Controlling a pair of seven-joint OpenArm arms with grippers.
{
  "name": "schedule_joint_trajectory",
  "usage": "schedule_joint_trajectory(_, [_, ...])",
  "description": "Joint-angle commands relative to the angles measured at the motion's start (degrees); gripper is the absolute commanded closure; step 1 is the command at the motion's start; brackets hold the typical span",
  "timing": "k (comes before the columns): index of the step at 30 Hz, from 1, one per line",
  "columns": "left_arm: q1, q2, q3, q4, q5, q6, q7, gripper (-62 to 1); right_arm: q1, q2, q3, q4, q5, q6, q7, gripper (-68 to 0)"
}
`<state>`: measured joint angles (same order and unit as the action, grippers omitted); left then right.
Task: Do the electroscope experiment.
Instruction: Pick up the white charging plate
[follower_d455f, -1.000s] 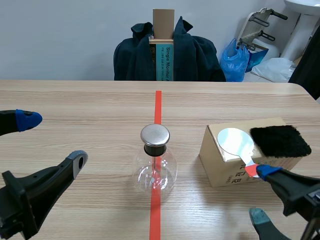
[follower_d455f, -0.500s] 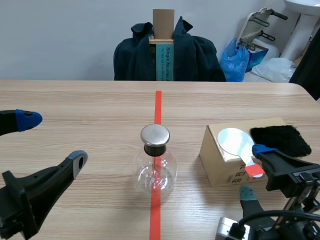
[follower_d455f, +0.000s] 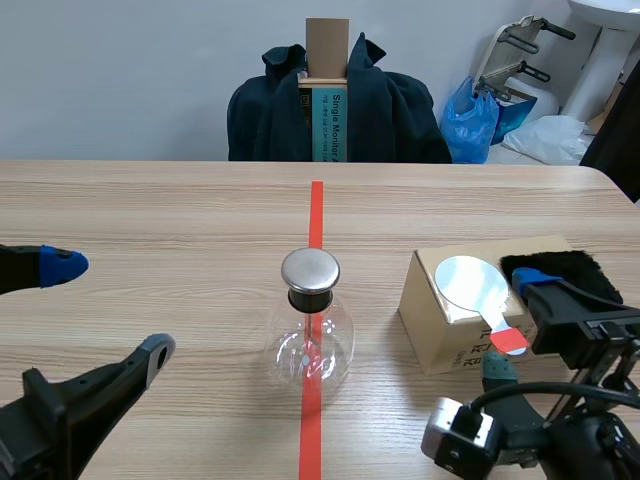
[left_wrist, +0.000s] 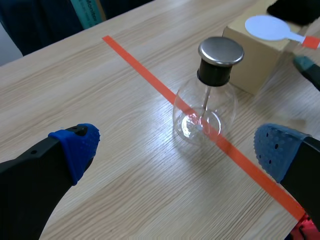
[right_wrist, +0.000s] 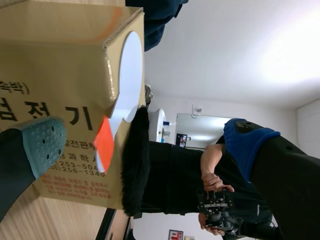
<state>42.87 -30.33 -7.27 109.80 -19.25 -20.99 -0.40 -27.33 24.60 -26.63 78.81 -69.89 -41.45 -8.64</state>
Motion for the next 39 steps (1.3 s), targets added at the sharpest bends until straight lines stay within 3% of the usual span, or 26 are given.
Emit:
schedule_joint_trajectory(1, [0.1,-0.1,0.2,0.5,0.0,0.3,-1.0,-62.3,0.4,1.0,0.7,0.5,0.1,-1.0,0.0,-65.7])
schedule_joint_trajectory(22, [0.1,0.0,0.2,0.5,0.2,0.3,-1.0,-62.3,1.5,1.9,1.3,-2.4,1.5,-0.5,4.3,-63.4])
schedule_joint_trajectory(24, [0.1,0.0,0.2,0.5,0.2,0.3,-1.0,-62.3,1.5,1.9,1.7,-2.4,1.5,-0.5,4.6,-56.8])
schedule_joint_trajectory(29, [-0.1,0.0,0.2,0.5,0.2,0.3,-1.1,-62.3,1.5,1.9,2.8,-2.4,1.5,-0.5,5.2,-28.0])
schedule_joint_trajectory(35, [-0.2,0.0,0.2,0.5,0.2,0.3,-1.3,-62.3,1.5,1.9,3.0,-2.4,1.5,-0.5,5.2,-2.0])
schedule_joint_trajectory(39, [-0.2,0.0,0.2,0.5,0.2,0.3,-1.3,-62.3,1.5,1.9,3.0,-2.4,1.3,-0.5,5.6,-0.6])
